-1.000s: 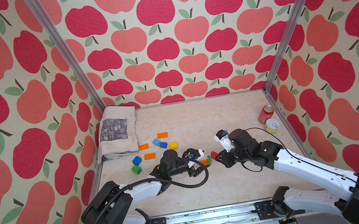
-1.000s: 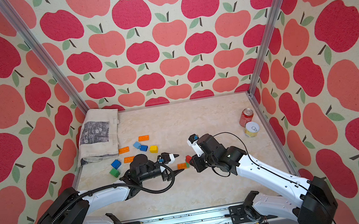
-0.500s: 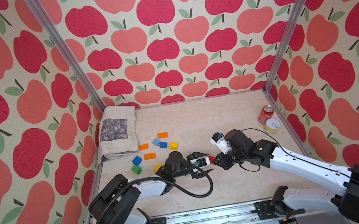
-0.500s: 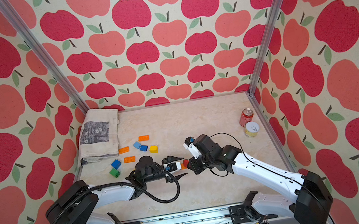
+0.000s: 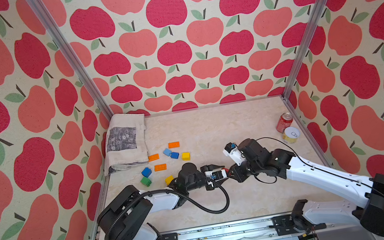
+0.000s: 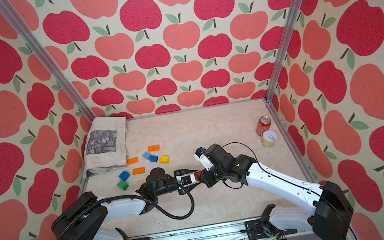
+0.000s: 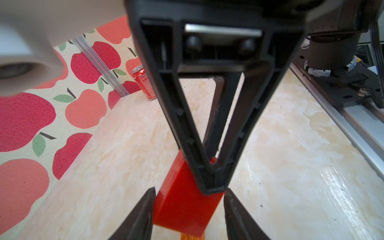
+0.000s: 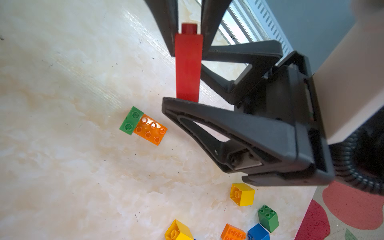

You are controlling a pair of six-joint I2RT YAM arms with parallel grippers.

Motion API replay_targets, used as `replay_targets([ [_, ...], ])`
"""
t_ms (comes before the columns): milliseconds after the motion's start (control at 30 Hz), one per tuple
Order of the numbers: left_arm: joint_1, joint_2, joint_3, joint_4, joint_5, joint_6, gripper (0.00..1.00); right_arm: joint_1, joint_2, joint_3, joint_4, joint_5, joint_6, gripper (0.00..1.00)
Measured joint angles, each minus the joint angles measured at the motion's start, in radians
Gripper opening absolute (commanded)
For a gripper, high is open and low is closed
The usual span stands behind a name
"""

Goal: Assemble the letter p with lego
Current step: Pick up the lego brick from the center of the board.

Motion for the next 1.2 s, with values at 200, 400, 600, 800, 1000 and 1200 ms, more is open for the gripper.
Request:
replay_targets([
  [200, 0.000, 0.000, 0.000, -0.009, -0.020, 0.000, 0.39, 0.000, 0.010, 0.003, 0.000, 0.005, 0.003, 0.00],
  [400, 0.000, 0.001, 0.000, -0.022, -0.037, -0.022, 0.30, 0.000, 0.010, 0.006, 0.010, 0.021, 0.028, 0.00],
  [600, 0.000, 0.004, 0.002, -0.011, -0.075, -0.097, 0.28, 0.000, 0.009, 0.002, 0.054, 0.056, 0.063, 0.03],
  [800, -0.003, 0.040, 0.002, 0.059, -0.119, -0.207, 0.27, 0.000, -0.025, -0.048, 0.146, 0.107, 0.099, 0.05],
  [1000, -0.003, 0.073, -0.004, 0.143, -0.130, -0.296, 0.27, 0.000, -0.051, -0.079, 0.213, 0.141, 0.124, 0.11],
  [1200, -0.003, 0.079, -0.014, 0.177, -0.149, -0.340, 0.28, 0.000, -0.042, -0.079, 0.241, 0.147, 0.134, 0.12],
])
